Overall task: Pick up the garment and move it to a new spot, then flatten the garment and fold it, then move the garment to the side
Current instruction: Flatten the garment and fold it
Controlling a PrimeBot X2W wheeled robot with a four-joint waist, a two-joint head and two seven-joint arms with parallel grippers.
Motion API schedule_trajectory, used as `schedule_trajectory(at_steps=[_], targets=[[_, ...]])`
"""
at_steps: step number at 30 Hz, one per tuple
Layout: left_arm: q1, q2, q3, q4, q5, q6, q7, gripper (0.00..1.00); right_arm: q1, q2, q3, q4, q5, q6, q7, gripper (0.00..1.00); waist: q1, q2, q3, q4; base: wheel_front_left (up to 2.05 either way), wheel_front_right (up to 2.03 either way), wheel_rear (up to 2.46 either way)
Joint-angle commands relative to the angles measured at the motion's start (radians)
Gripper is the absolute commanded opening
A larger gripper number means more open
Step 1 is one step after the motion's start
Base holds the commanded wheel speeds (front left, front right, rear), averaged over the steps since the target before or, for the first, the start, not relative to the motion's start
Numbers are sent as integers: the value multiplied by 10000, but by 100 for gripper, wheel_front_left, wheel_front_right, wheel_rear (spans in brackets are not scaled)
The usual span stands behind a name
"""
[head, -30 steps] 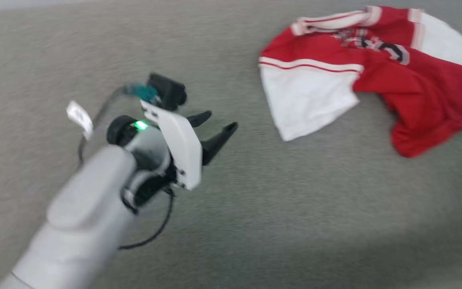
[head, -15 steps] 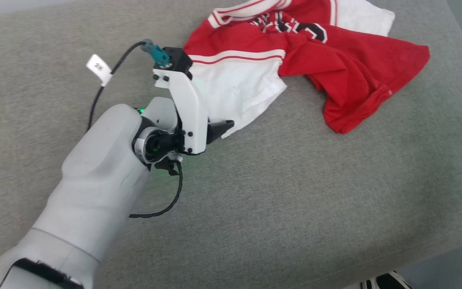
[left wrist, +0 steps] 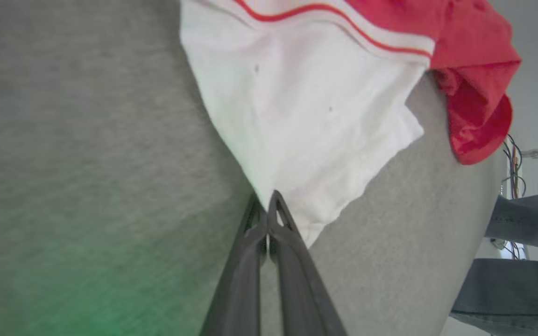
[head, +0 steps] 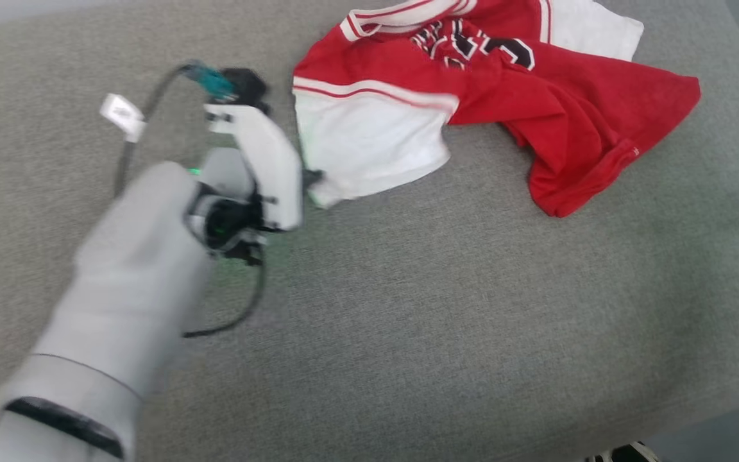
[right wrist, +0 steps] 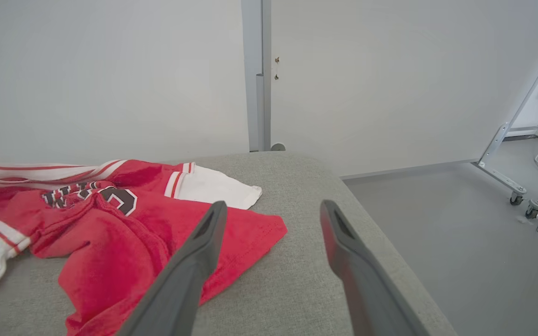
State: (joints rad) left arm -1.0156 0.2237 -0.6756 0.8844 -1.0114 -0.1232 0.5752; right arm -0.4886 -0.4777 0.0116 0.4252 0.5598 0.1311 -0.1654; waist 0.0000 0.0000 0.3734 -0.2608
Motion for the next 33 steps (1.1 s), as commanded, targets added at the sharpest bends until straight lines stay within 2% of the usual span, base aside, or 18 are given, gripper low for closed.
schedule_trajectory(at_steps=[1, 3, 4, 5, 8, 13, 15, 16, 21, 28, 29, 30, 31, 33], targets=[[-43, 397, 102, 136, -115, -18, -55, 0, 193, 83, -124, -183, -126, -7, 131, 100, 0, 0, -136, 147, 0, 0, 0], [-89, 871, 167, 200, -110, -45, -123, 0, 395, 195, -303, -411, -224, -7, 323, 100, 0, 0, -207, 241, 0, 0, 0], [-89, 871, 167, 200, -110, -45, -123, 0, 395, 195, -303, -411, -224, -7, 323, 100, 0, 0, -207, 241, 0, 0, 0], [-106, 1466, 107, 229, 125, -57, -214, 0, 576, 279, -443, -643, -301, -7, 494, 100, 0, 0, -253, 320, 0, 0, 0], [-43, 2309, 46, 322, 431, -46, -349, 0, 817, 414, -660, -951, -404, -7, 704, 100, 0, 0, -280, 398, 0, 0, 0], [-22, 3371, 14, 477, 857, 137, -823, 0, 1135, 567, -890, -1462, -542, -7, 1057, 100, 0, 0, -238, 456, 0, 0, 0], [-97, 3635, -55, 527, 1115, 227, -1113, 0, 1201, 597, -951, -1635, -585, -7, 1189, 100, 0, 0, -213, 454, 0, 0, 0], [-97, 3635, -55, 527, 1115, 227, -1113, 0, 1201, 597, -951, -1635, -585, -7, 1189, 100, 0, 0, -213, 454, 0, 0, 0], [-372, 3989, -38, 763, 1626, 737, -2412, 0, 1331, 684, -1067, -2010, -724, -7, 1445, 100, 0, 0, -199, 417, 0, 0, 0], [23, 3503, -185, 1433, 1648, 633, -2910, 0, 1570, 799, -1165, -2416, -893, -7, 1819, 100, 0, 0, -412, 461, 0, 0, 0], [56, 3437, -209, 1514, 1648, 605, -2994, 18, 1603, 816, -1159, -2469, -902, -7, 1848, 100, 0, 0, -462, 491, 0, 0, 0], [75, 3402, -232, 1561, 1696, 559, -3168, 48, 1650, 813, -1097, -2530, -930, -5, 1899, 100, 0, 0, -515, 523, 0, 0, 0], [127, 3364, -229, 1608, 1707, 537, -3353, 100, 1688, 786, -968, -2594, -933, -5, 1898, 100, 0, 0, -569, 564, 0, 0, 0], [330, 3268, -98, 1688, 1571, 477, -3884, 100, 1767, 733, -639, -2759, -859, -5, 1854, 100, 0, 0, -696, 641, 0, 0, 0]])
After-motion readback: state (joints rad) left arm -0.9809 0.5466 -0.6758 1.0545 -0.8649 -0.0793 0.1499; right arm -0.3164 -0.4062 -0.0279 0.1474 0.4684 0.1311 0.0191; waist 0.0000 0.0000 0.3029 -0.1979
